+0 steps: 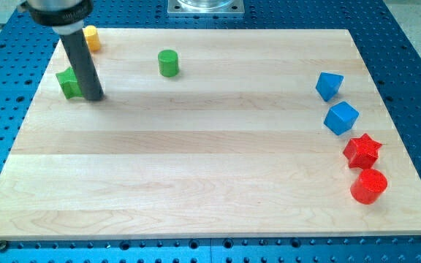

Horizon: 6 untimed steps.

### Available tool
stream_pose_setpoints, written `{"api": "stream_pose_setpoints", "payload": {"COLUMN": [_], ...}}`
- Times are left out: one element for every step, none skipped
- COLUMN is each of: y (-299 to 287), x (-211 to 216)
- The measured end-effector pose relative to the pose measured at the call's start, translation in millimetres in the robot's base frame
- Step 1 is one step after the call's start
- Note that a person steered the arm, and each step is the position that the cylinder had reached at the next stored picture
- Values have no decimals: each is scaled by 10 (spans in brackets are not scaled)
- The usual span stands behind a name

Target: Slide the green star above the yellow hexagon

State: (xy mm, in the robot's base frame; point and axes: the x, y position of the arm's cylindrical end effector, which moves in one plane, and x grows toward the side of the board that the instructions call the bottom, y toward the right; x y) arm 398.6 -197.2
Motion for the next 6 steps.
{"api": "stream_pose_setpoints", "payload": {"y": [-525, -464, -378, -83, -80, -25], "x": [57, -70, -14, 167, -339, -395]}}
